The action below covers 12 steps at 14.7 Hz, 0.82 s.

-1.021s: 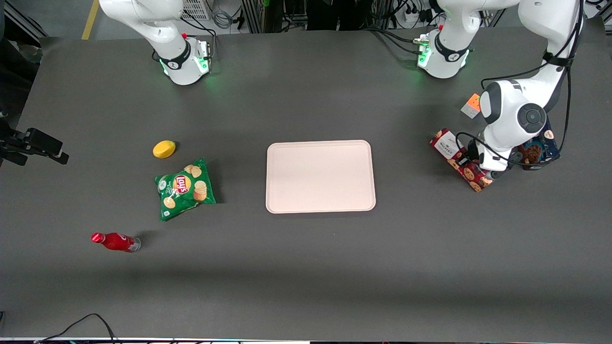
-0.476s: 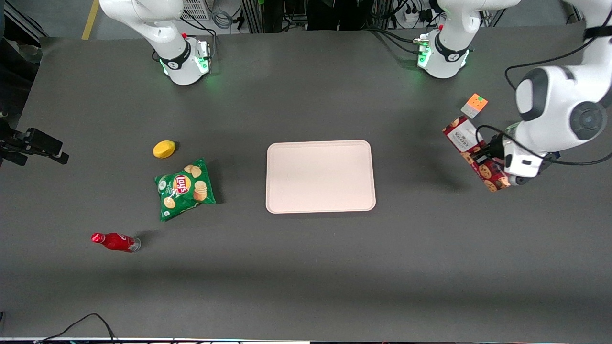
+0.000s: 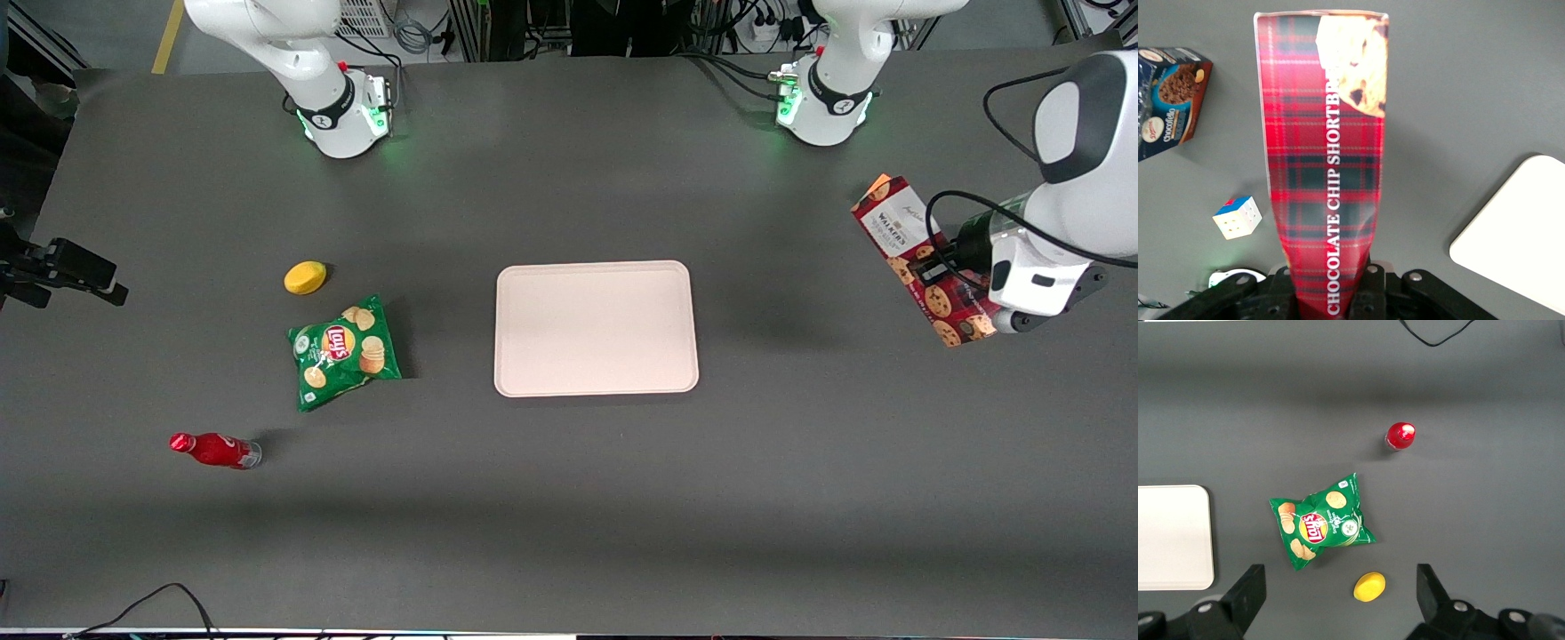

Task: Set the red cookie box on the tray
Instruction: 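Lift the red box upright with the left gripper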

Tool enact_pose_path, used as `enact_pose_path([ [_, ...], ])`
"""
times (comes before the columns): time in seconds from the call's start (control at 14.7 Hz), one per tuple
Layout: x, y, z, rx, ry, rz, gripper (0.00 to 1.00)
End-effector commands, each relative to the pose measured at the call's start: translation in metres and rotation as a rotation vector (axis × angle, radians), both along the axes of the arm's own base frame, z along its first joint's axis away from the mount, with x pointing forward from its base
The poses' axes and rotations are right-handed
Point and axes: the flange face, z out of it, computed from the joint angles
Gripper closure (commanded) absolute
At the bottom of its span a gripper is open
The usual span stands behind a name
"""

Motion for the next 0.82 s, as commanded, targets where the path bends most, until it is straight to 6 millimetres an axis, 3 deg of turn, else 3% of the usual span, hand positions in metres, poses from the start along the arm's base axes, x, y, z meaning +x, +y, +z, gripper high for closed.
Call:
enact_pose_path([
  [0.0, -0.001, -0.051, 0.014, 0.007, -0.004, -0.156, 0.91],
  [0.14, -0.007, -0.089, 0.023, 0.002, -0.011, -0.230, 0.91],
  [0.34, -0.024, -0.167, 0.028, -0.015, -0.037, -0.358, 0.92],
  [0.61, -0.036, -0.227, 0.019, -0.053, -0.085, -0.482, 0.90],
  [0.75, -0.047, -0.271, 0.009, -0.085, -0.123, -0.536, 0.91],
])
